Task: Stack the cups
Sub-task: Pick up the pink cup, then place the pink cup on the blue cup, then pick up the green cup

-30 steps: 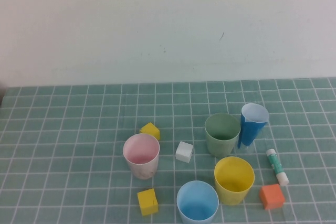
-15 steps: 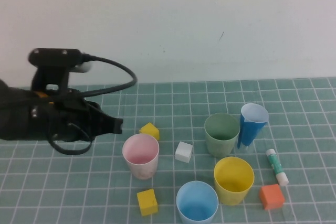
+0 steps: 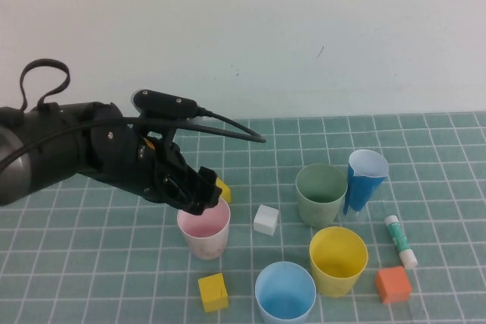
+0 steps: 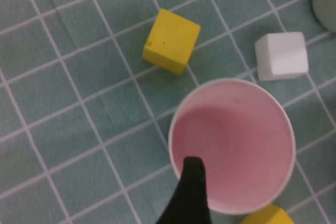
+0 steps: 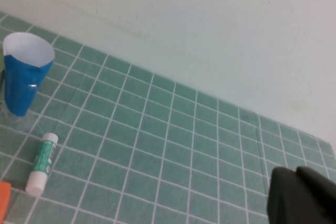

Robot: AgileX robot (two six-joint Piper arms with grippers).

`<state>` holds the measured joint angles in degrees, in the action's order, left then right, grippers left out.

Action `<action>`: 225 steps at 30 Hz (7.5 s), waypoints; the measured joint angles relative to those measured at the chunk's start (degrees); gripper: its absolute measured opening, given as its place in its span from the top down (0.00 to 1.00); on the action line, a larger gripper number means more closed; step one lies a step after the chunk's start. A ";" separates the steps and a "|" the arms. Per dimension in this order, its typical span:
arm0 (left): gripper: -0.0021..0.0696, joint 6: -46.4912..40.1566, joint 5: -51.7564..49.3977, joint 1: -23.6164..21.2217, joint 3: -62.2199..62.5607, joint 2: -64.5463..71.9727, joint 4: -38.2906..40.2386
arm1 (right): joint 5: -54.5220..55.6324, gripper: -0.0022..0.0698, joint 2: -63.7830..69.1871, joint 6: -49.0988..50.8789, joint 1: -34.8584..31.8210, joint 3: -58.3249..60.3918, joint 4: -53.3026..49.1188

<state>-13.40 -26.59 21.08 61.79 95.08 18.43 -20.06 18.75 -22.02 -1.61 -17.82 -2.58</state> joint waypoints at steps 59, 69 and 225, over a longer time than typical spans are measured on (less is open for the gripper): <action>0.96 -15.04 -17.42 5.00 0.98 -2.75 22.65 | 1.46 0.97 0.00 0.00 0.00 0.00 0.04; 0.96 -12.87 -12.28 10.60 0.98 -1.66 9.06 | 1.56 0.97 0.00 0.00 0.00 0.00 0.04; 0.97 15.39 24.64 10.62 -42.90 -57.54 -16.62 | -48.09 0.97 102.77 -25.95 26.31 -99.88 4.05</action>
<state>1.99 -1.95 31.71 18.89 37.54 1.82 -68.15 121.52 -47.97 24.70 -117.70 1.47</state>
